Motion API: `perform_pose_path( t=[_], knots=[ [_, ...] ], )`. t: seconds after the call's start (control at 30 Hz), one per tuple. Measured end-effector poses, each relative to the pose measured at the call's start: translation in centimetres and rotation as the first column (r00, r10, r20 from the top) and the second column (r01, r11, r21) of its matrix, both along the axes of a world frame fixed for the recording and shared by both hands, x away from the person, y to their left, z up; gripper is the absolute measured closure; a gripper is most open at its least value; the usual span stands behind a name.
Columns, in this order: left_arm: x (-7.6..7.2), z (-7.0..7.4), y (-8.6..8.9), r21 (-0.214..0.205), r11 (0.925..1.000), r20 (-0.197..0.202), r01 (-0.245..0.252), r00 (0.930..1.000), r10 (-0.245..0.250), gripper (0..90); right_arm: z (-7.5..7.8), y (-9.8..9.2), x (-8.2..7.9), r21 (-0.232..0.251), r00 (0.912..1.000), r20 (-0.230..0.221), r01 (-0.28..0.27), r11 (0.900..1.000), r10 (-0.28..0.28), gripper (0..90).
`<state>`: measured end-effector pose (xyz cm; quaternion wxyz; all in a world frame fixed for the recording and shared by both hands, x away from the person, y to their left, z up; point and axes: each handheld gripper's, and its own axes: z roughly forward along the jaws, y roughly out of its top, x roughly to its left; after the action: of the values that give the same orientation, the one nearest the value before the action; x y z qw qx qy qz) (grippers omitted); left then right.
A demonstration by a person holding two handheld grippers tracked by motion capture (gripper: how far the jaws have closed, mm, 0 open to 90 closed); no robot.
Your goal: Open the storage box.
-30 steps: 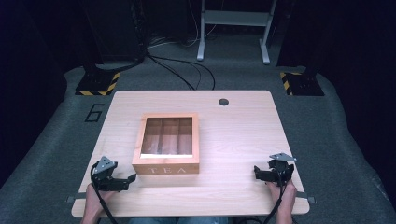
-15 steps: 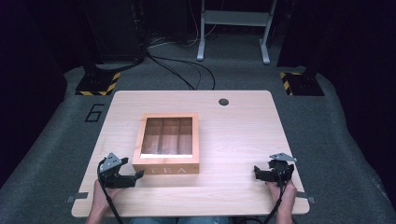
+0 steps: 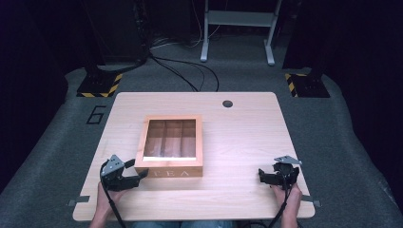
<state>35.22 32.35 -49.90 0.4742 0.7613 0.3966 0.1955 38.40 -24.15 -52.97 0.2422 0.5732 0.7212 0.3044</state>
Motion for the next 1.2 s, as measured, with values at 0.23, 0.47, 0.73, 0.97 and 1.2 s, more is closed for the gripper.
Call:
perform_pose_path(
  t=[0.23,0.47,0.73,0.97,1.2],
  knots=[
    [-0.2,0.04,-0.12,0.007,1.0,0.01,0.0,0.9999,0.0,31.4,0.0,-0.02,0.01,0.0,1.0,0.0,-0.001,1.0,0.001,0.0],
    [-0.36,0.0,-0.2,0.01,0.9999,0.03,-0.01,0.9995,0.01,32.0,0.0,0.0,0.0,0.0,1.0,0.0,0.0,1.0,0.0,0.0],
    [-0.48,0.01,-0.33,0.007,0.9998,0.053,-0.019,0.9984,0.019,32.1,0.0,-0.01,0.0,0.001,1.0,0.002,-0.004,1.0,0.004,0.0],
    [-0.56,0.15,-0.46,0.0,0.9997,0.08,-0.023,0.9965,0.023,32.8,0.0,-0.01,-0.01,0.001,1.0,0.002,-0.004,1.0,0.004,0.0],
    [-0.56,0.3,-0.51,-0.004,0.9997,0.1,-0.025,0.9946,0.026,33.2,0.0,-0.01,-0.01,0.001,1.0,0.002,-0.004,1.0,0.004,0.0]
  ],
)
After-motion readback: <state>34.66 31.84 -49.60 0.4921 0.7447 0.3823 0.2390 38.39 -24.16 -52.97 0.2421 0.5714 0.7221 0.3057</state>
